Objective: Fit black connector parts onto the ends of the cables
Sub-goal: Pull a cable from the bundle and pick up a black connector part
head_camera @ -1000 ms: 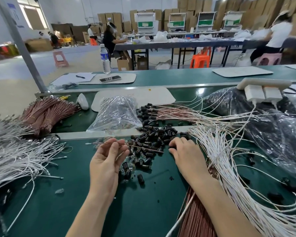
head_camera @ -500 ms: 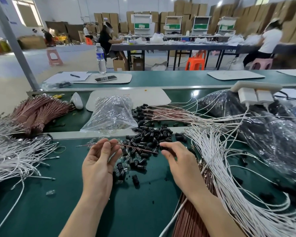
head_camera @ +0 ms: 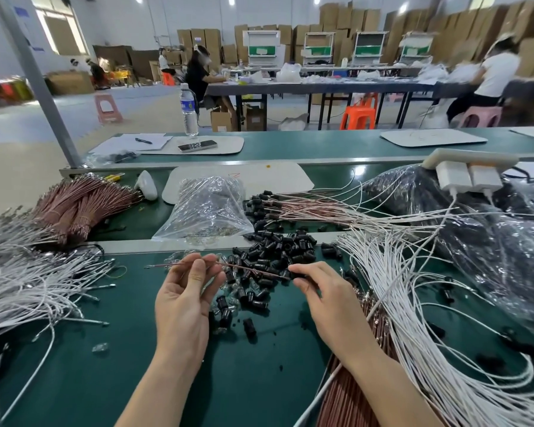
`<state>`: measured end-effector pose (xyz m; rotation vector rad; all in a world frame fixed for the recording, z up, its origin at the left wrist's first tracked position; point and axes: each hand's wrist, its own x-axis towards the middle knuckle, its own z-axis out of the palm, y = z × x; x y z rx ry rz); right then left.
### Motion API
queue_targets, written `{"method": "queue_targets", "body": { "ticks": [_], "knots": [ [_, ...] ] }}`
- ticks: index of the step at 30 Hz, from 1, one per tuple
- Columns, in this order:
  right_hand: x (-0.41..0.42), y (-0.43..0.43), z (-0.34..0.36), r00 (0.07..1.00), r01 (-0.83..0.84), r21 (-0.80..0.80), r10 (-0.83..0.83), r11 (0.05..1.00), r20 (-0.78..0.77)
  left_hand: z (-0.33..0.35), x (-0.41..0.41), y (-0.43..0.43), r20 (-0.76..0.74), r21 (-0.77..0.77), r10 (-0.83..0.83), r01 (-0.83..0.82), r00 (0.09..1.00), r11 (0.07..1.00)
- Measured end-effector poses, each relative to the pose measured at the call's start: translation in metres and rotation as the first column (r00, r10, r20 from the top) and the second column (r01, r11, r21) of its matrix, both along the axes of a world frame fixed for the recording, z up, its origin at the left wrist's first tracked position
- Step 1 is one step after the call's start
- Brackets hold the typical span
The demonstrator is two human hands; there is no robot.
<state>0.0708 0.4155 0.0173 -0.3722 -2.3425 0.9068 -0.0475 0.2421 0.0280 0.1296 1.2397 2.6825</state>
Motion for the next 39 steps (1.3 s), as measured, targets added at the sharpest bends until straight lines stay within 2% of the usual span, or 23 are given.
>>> {"method": "queue_targets", "body": {
  "ticks": [10, 19, 23, 31, 39],
  "knots": [
    [0.0, -0.001, 0.001, 1.0, -0.02, 0.0, 0.02, 1.0, 0.014, -0.001, -0.001, 0.0, -0.011, -0.037, -0.021, 0.02, 1.0, 0.999],
    [0.004, -0.007, 0.003, 1.0, -0.02, 0.061, 0.021, 0.998, -0.01, -0.007, 0.006, 0.003, -0.196, -0.263, -0.038, -0.016, 0.98, 0.965],
    [0.005, -0.007, 0.003, 1.0, -0.001, 0.091, 0.001, 0.996, -0.004, -0.009, 0.007, 0.004, -0.243, -0.304, 0.002, -0.078, 0.97, 0.949],
    [0.006, -0.008, 0.003, 0.999, 0.047, 0.124, -0.044, 0.991, -0.032, -0.01, 0.016, 0.009, -0.412, -0.429, 0.099, -0.289, 0.906, 0.856],
    [0.006, -0.007, 0.005, 0.991, 0.036, 0.065, -0.028, 0.997, -0.128, -0.007, 0.015, 0.005, -0.438, -0.473, 0.09, -0.315, 0.894, 0.823]
  ]
}}
